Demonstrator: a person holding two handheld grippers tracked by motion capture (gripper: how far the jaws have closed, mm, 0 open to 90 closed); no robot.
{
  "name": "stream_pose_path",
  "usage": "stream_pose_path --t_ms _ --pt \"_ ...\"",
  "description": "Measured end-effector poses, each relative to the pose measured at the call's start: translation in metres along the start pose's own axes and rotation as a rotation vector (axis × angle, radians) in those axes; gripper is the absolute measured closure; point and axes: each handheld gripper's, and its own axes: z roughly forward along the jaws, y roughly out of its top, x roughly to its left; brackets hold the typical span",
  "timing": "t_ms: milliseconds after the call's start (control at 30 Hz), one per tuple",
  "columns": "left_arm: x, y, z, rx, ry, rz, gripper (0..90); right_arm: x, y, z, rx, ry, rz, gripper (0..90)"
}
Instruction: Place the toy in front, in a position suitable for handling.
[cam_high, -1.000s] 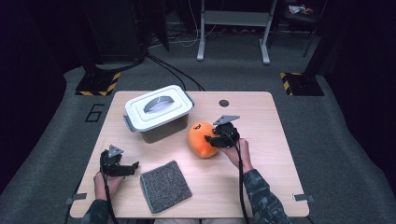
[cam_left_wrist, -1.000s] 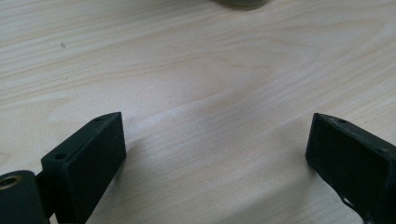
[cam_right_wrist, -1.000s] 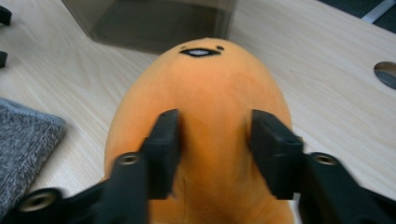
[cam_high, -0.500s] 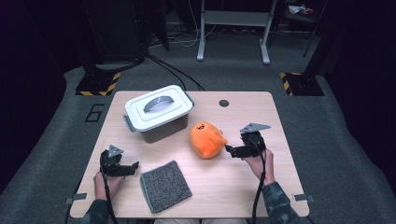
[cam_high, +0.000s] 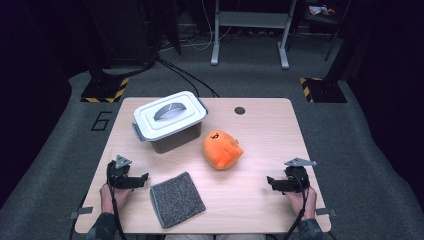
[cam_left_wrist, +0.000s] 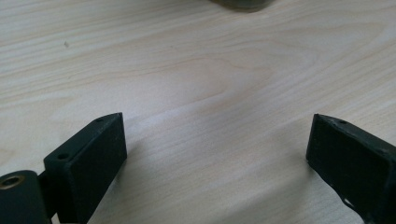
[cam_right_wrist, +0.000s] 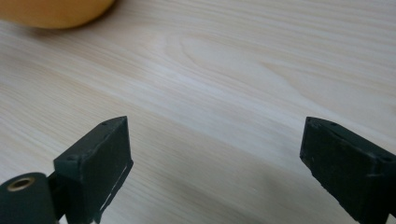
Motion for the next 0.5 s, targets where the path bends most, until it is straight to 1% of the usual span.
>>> stream_pose_path --t_ms 33,100,167,200,233,267,300,333,367,400,433,500 --pt "0.000 0.000 -0.002 0.001 -0.011 -0.016 3.5 -0.002 -0.003 -0.001 0.004 -0.010 0.002 8.0" --pt "-0.002 0.000 -0.006 -0.008 -0.022 -0.034 3.2 -0.006 -0.008 -0.002 0.004 -0.029 0.018 7.7" --pt "-0.006 0.002 -0.012 -0.010 -0.041 -0.040 3.1 -0.009 -0.012 -0.004 -0.005 -0.039 0.027 7.5" --pt "-0.013 0.004 -0.017 -0.026 -0.049 -0.031 3.2 -0.010 -0.014 -0.004 -0.004 -0.049 0.025 7.4" --pt "-0.015 0.005 -0.019 -0.027 -0.056 -0.024 3.4 -0.012 -0.016 -0.004 -0.001 -0.069 0.017 7.3" --pt "-0.019 0.007 -0.023 -0.033 -0.061 -0.021 3.6 -0.013 -0.016 -0.003 0.002 -0.071 0.022 7.1" --pt "-0.024 0.008 -0.026 -0.044 -0.065 -0.010 3.6 -0.013 -0.017 -0.002 0.006 -0.075 0.037 7.0" --pt "-0.028 0.008 -0.028 -0.058 -0.067 -0.004 3.5 -0.015 -0.018 -0.002 0.008 -0.079 0.028 7.0" --pt "-0.035 0.009 -0.032 -0.069 -0.076 0.000 3.6 -0.015 -0.018 -0.001 0.007 -0.080 0.037 7.0" --pt "-0.041 0.009 -0.035 -0.066 -0.097 0.002 3.5 -0.016 -0.019 0.000 0.012 -0.086 0.033 7.0" --pt "-0.047 0.008 -0.035 -0.071 -0.104 0.008 3.4 -0.017 -0.021 0.002 0.015 -0.086 0.039 6.9" --pt "-0.057 0.008 -0.037 -0.063 -0.126 0.021 3.1 -0.018 -0.022 0.004 0.013 -0.099 0.034 6.4"
